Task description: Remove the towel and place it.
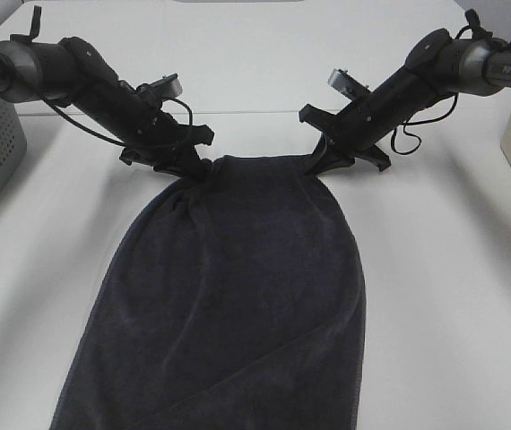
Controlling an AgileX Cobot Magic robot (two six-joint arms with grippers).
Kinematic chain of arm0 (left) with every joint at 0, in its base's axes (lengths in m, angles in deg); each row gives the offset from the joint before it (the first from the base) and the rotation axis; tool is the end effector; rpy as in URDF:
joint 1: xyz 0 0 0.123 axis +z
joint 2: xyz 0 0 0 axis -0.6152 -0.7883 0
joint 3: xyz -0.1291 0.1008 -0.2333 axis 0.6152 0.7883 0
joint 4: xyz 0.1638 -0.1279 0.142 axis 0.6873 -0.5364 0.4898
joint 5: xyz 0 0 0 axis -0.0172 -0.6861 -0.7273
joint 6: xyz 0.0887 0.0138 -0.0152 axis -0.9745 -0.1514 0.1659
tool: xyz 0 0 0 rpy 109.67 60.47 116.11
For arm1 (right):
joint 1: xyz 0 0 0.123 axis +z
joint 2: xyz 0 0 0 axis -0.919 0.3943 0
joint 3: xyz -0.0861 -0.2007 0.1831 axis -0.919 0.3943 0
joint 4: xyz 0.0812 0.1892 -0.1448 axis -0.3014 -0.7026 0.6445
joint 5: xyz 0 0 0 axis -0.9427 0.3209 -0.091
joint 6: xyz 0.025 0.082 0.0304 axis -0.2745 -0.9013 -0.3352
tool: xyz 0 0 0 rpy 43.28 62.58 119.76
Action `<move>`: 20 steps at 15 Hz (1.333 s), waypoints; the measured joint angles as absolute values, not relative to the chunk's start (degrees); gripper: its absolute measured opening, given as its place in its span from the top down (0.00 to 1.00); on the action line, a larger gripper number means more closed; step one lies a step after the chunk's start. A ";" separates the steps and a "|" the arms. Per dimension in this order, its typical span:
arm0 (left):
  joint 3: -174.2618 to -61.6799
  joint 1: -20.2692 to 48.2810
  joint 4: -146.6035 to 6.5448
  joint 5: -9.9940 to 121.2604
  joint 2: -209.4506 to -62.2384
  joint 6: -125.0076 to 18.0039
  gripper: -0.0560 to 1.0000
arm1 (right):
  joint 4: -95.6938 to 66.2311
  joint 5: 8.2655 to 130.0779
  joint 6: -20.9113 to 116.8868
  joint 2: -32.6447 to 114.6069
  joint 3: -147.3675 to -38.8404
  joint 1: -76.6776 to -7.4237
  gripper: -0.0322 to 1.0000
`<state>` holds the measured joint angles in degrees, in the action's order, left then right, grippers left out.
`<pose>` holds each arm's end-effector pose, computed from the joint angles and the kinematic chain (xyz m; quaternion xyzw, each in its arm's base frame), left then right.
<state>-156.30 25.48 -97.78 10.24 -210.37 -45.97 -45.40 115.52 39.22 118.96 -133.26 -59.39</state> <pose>0.5060 -0.1588 0.0846 0.1300 0.9372 -0.2782 0.1653 0.5116 0.1135 0.0607 -0.0125 0.9556 0.2809 0.0878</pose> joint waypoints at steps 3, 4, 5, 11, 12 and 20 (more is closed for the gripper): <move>-156.30 25.48 -93.60 10.30 -209.57 -49.75 0.93 | -41.27 115.70 37.67 118.04 -134.70 -58.99 0.96; -156.30 25.48 -90.62 10.53 -208.93 -50.38 0.93 | -38.41 115.87 36.87 117.76 -135.44 -58.99 0.96; -156.30 25.48 -88.04 10.76 -208.19 -50.55 0.93 | -36.29 115.81 36.01 117.70 -136.59 -58.99 0.96; -156.30 25.48 -82.49 16.43 -205.38 -48.78 0.93 | -32.22 117.70 34.24 117.76 -140.54 -58.99 0.96; -156.30 25.48 -82.26 18.15 -205.27 -48.03 0.93 | -32.22 117.59 33.61 117.76 -141.80 -58.99 0.96; -156.30 25.48 -82.20 34.48 -205.15 -47.06 0.92 | -32.05 108.08 33.43 117.76 -148.16 -58.99 0.96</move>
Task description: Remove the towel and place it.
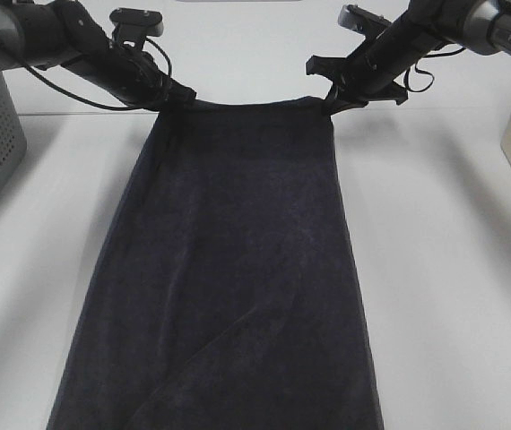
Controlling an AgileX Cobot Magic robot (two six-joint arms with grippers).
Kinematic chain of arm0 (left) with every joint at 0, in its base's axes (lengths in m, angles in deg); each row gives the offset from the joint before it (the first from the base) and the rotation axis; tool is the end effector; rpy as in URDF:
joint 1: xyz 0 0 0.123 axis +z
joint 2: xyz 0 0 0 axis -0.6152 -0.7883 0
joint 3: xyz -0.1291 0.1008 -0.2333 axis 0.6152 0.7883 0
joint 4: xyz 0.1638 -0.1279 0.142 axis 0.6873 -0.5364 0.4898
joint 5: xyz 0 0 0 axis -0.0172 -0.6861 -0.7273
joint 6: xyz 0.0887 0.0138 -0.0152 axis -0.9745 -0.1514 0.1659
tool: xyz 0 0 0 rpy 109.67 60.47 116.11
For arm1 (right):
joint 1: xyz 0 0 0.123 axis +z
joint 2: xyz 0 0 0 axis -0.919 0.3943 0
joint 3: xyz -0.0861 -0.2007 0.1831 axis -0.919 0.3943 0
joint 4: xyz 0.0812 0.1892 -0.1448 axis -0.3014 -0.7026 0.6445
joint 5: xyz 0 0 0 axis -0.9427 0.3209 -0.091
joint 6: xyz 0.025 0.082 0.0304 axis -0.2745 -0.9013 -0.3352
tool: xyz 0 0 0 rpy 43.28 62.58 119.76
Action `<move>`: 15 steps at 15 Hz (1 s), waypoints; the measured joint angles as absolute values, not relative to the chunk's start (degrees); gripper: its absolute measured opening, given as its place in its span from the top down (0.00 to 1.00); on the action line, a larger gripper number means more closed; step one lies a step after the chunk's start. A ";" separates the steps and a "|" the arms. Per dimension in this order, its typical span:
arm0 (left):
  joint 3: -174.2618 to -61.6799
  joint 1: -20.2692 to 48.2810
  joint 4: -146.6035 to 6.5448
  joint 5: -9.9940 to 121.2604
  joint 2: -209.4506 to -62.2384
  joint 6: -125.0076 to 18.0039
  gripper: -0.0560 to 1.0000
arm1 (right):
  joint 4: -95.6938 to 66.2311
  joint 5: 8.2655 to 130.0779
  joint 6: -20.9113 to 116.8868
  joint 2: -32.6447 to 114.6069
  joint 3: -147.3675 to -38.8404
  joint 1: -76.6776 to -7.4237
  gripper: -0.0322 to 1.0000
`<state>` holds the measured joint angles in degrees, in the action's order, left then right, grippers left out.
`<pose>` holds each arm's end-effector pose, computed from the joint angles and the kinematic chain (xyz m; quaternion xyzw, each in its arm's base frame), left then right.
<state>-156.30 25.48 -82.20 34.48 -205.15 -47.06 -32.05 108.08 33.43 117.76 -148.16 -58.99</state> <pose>0.5404 -0.1369 0.1412 0.1681 0.8960 -0.1135 0.3949 0.5550 0.1050 0.1396 -0.0372 0.9417 0.1953 0.2714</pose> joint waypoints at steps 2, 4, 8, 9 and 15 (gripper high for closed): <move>-156.30 25.48 -82.20 39.00 -205.15 -47.06 0.92 | -32.45 103.21 35.04 117.76 -148.16 -58.99 0.96; -156.30 25.48 -82.20 41.87 -205.15 -47.06 0.92 | -32.62 99.83 37.10 117.76 -148.16 -58.99 0.96; -156.30 25.48 -82.20 43.93 -205.27 -47.06 0.92 | -32.96 96.67 39.51 117.76 -148.16 -58.99 0.96; -156.30 25.48 -82.20 44.51 -205.38 -47.06 0.92 | -32.96 95.99 39.85 117.87 -148.16 -58.99 0.96; -156.30 25.48 -82.14 47.48 -207.10 -47.12 0.91 | -32.91 93.64 40.42 121.77 -148.22 -58.99 0.96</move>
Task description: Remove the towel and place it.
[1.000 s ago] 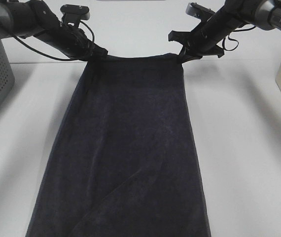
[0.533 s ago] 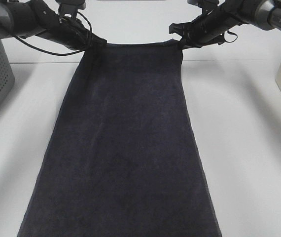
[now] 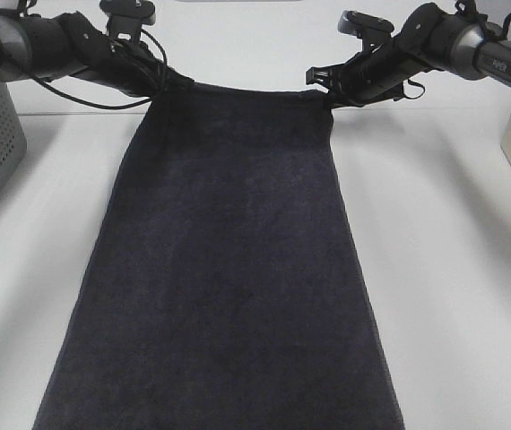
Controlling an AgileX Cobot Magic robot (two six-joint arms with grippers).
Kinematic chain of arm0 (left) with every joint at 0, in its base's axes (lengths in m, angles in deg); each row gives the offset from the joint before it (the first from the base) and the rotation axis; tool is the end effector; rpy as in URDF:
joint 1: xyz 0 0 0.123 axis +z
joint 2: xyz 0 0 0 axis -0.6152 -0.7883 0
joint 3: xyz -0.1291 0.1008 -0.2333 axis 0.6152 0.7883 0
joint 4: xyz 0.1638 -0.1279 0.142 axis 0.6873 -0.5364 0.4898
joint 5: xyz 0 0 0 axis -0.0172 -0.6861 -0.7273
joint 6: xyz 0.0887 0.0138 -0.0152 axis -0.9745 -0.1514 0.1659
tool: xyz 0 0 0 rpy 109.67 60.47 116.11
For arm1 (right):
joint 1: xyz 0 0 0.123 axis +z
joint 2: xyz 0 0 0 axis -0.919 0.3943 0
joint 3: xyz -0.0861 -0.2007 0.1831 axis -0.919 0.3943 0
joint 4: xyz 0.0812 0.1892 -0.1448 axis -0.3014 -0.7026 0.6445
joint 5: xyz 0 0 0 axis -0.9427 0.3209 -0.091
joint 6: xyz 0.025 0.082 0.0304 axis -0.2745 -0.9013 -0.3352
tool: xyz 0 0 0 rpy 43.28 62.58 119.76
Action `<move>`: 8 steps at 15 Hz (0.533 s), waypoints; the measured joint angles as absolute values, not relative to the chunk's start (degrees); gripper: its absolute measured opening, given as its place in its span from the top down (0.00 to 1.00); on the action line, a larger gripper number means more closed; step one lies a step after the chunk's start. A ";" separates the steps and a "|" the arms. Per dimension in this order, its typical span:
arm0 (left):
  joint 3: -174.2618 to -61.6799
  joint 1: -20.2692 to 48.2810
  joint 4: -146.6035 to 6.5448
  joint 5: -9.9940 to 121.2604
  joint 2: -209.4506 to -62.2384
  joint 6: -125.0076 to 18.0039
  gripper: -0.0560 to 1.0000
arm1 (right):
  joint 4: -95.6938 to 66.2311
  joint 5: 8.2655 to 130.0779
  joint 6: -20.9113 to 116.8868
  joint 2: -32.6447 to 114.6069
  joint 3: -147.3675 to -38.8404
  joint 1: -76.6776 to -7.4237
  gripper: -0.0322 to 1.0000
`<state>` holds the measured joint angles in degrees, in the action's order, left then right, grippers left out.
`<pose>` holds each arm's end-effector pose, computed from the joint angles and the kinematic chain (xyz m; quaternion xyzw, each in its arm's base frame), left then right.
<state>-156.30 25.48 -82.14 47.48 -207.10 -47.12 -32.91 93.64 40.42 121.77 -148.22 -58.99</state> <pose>0.5548 -0.1314 0.1362 0.1362 0.8648 -0.0811 0.4764 0.5739 0.1008 0.1124 -0.0548 0.9150 0.1612 0.3659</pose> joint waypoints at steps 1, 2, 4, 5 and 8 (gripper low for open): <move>-156.30 25.48 -82.14 48.06 -207.90 -47.12 0.91 | -32.91 93.41 40.42 121.94 -148.22 -58.99 0.96; -156.24 25.48 -82.14 48.75 -208.48 -47.12 0.91 | -32.91 92.66 40.42 121.94 -148.22 -58.99 0.96; -156.13 25.48 -82.14 51.44 -209.74 -47.12 0.91 | -33.02 90.72 40.42 122.57 -148.22 -58.99 0.96; -156.13 25.48 -82.14 52.53 -210.08 -47.12 0.89 | -33.02 90.72 40.48 122.57 -148.22 -58.99 0.96; -156.13 25.48 -82.09 55.51 -210.88 -47.12 0.86 | -32.91 88.65 40.88 122.57 -148.22 -58.99 0.96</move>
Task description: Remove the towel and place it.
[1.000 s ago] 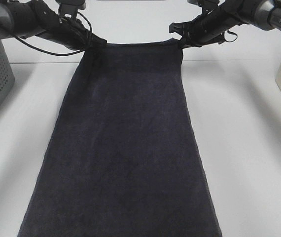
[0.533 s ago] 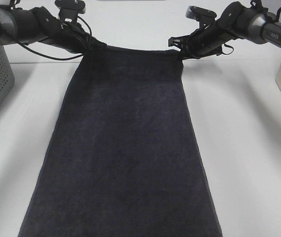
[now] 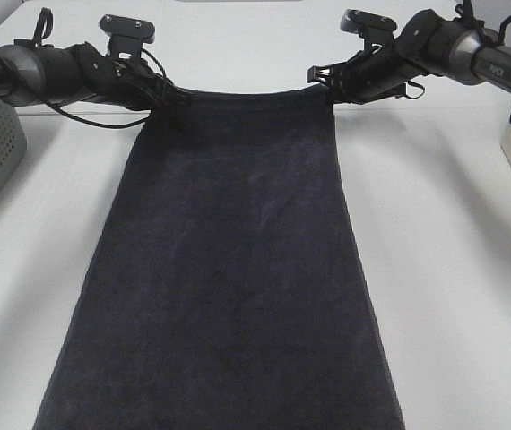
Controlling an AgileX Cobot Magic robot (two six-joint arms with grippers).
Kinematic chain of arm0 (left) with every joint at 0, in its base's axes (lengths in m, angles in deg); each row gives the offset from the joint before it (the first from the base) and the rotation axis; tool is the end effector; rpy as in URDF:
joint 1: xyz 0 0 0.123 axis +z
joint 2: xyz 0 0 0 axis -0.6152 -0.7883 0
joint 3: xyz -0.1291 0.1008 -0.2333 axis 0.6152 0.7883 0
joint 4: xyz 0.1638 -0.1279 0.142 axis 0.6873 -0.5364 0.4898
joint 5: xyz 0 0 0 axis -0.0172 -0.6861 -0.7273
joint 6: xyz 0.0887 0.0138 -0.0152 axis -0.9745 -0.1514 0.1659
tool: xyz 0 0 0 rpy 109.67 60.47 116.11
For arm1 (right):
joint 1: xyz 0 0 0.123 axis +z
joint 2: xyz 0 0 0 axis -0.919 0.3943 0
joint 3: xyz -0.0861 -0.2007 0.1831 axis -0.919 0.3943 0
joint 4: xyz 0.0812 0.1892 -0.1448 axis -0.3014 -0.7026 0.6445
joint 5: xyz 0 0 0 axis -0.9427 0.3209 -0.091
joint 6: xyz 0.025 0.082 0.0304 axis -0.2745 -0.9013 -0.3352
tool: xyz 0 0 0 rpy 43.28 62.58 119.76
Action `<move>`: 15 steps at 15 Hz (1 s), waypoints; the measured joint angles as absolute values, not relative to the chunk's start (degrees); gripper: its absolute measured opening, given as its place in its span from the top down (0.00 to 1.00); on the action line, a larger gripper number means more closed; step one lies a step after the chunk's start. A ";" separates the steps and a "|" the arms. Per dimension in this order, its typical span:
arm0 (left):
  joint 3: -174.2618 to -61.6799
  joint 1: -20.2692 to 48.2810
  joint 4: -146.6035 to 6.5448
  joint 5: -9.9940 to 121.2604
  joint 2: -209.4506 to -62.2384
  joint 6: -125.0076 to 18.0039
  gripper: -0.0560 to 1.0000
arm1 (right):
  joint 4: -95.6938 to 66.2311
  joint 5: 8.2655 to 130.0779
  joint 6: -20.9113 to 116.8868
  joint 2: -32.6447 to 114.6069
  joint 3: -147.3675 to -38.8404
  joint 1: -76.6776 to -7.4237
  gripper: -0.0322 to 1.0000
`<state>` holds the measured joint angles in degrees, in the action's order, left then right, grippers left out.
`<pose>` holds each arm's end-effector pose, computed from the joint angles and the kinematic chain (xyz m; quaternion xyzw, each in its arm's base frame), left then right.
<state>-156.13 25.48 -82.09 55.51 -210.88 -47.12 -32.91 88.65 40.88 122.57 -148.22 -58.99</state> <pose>0.5615 -0.1273 0.1072 0.1175 0.8537 -0.0586 0.5040 0.5796 0.0986 0.1091 -0.0467 0.9033 0.1506 0.3989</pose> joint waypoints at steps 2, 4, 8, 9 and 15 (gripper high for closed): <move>-156.13 25.48 -82.03 56.37 -211.05 -47.12 0.82 | -32.85 87.62 40.88 122.57 -148.22 -58.99 0.96; -156.13 25.48 -82.03 57.22 -211.05 -47.12 0.78 | -32.85 86.59 40.88 122.57 -148.22 -58.99 0.96; -156.13 25.48 -82.03 58.43 -211.17 -47.12 0.77 | -32.79 85.27 40.88 122.57 -148.22 -58.99 0.96; -156.13 25.48 -82.03 58.43 -211.23 -47.12 0.77 | -32.79 85.10 40.88 122.57 -148.22 -58.99 0.96; -156.13 25.48 -82.03 59.92 -212.49 -47.12 0.52 | -32.79 82.35 40.88 125.49 -148.22 -58.99 0.71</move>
<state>-156.13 25.48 -82.03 59.92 -212.49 -47.12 -32.79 82.35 40.88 125.49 -148.22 -58.99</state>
